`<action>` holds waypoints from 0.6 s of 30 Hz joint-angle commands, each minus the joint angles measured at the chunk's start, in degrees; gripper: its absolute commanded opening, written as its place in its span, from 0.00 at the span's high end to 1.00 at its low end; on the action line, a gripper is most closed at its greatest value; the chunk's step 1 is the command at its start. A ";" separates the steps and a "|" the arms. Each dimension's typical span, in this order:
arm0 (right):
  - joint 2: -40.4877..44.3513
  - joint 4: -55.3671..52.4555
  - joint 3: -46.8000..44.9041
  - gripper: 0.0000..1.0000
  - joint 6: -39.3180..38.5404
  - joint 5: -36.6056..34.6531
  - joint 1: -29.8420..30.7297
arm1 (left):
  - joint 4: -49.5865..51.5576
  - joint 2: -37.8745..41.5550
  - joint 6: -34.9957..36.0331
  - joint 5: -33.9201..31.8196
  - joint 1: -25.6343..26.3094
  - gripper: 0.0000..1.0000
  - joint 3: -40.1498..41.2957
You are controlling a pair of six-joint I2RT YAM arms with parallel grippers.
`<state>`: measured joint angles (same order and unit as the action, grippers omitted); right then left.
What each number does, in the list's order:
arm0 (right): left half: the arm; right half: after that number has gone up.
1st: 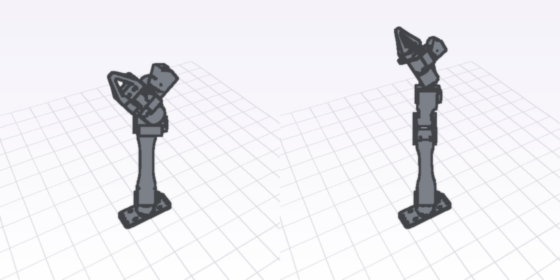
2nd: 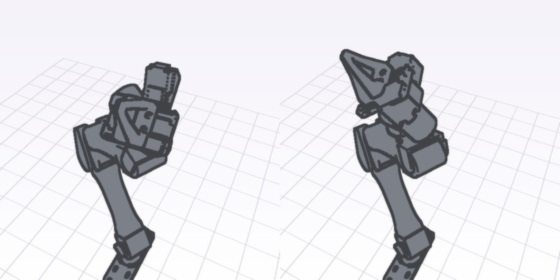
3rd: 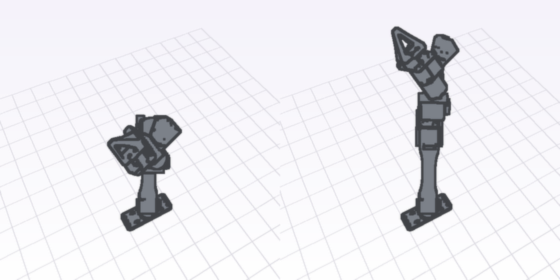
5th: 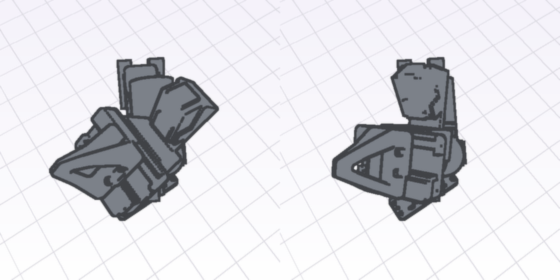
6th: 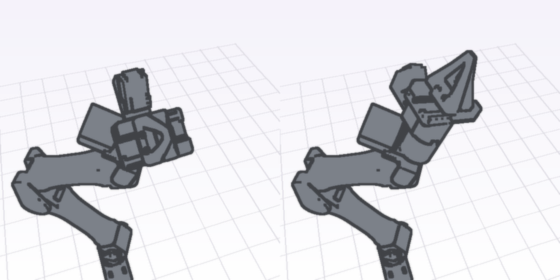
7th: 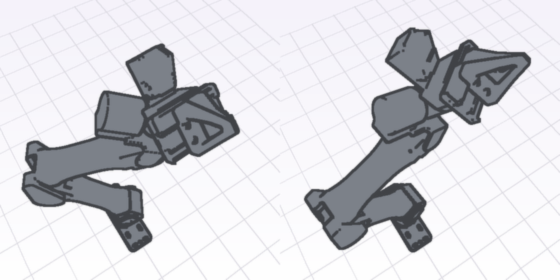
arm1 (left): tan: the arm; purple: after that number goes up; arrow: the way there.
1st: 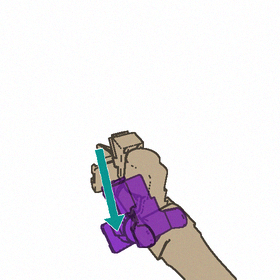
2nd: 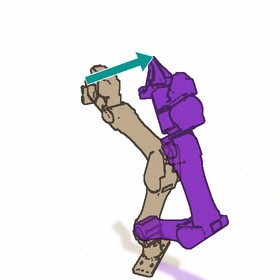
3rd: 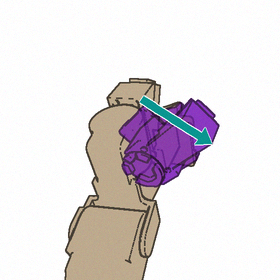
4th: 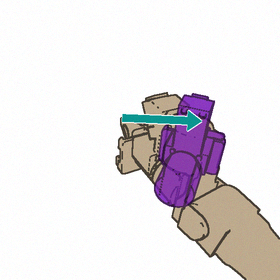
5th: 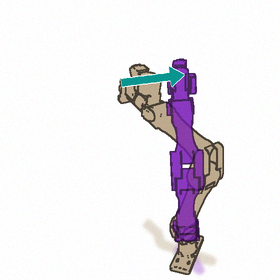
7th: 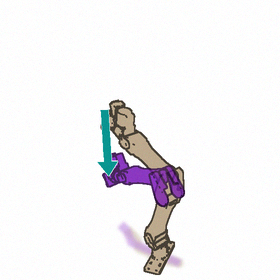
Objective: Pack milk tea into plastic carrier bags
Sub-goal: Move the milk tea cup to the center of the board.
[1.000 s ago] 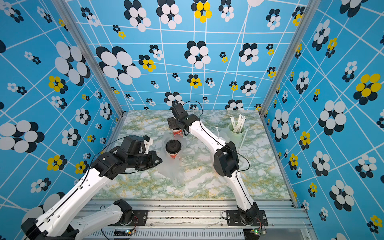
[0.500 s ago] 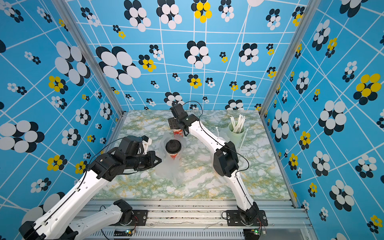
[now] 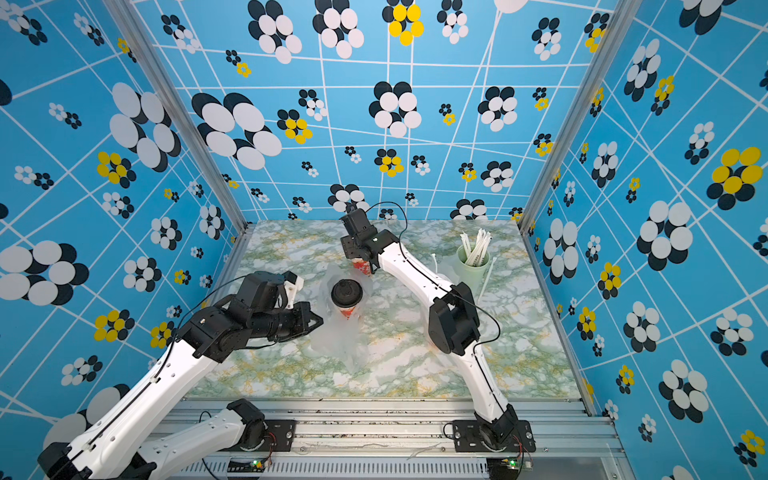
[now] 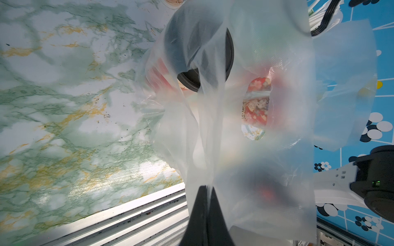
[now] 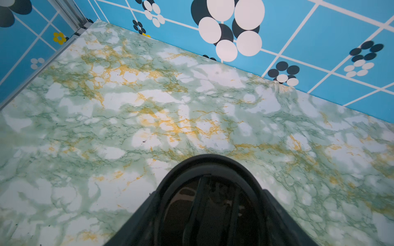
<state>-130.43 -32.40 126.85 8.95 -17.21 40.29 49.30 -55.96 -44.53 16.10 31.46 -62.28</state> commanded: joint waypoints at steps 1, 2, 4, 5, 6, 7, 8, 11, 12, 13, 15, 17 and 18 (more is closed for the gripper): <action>3.02 -1.86 -2.27 0.30 -2.24 -4.54 -0.80 | 0.77 0.86 -0.29 -0.19 -0.54 1.00 0.76; 3.36 -1.92 -2.85 0.31 -2.28 -5.18 -1.06 | 0.71 0.88 -0.29 -0.19 -0.59 1.00 0.76; 4.20 -1.71 -4.20 0.31 -2.08 -5.51 -1.89 | 0.71 0.93 -0.29 -0.10 -0.53 1.00 0.78; 4.70 -1.61 -5.22 0.31 -1.76 -5.46 -2.52 | 0.71 0.94 -0.29 -0.04 -0.57 1.00 0.77; 5.32 -1.25 -6.26 0.31 -1.37 -5.38 -3.17 | 0.67 0.92 -0.29 -0.10 -0.53 1.00 0.81; 5.36 -0.96 -7.39 0.31 -1.14 -5.44 -3.76 | 0.79 0.92 -0.29 -0.06 -0.53 1.00 0.84; 7.40 -0.45 -8.64 0.31 -0.80 -5.40 -4.56 | 0.78 0.94 -0.29 0.03 -0.53 1.00 0.76; 9.39 0.91 -11.94 0.31 0.31 -3.71 -6.54 | 0.67 1.03 -0.38 -0.01 -0.56 1.00 0.77; 9.74 1.21 -12.62 0.31 0.59 -3.12 -7.00 | 0.62 1.03 -0.44 0.00 -0.58 1.00 0.81; 9.97 1.33 -13.08 0.30 0.79 -2.51 -7.28 | 0.49 1.02 -0.47 0.10 -0.53 1.00 0.76; 9.61 0.51 -12.93 0.29 1.39 -1.10 -7.68 | 0.36 0.97 -0.47 0.32 -0.55 1.00 0.86; 9.26 -1.20 -11.88 0.27 1.95 -0.04 -7.71 | 0.36 1.10 -0.58 0.35 -0.57 1.00 0.87; 9.12 -2.23 -11.16 0.25 2.28 0.54 -7.71 | 0.45 1.27 -0.64 0.42 -0.53 1.00 0.94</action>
<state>-122.13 -31.20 114.78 9.85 -18.96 31.77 49.30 -55.90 -44.56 16.12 31.46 -62.13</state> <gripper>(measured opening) 0.746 0.043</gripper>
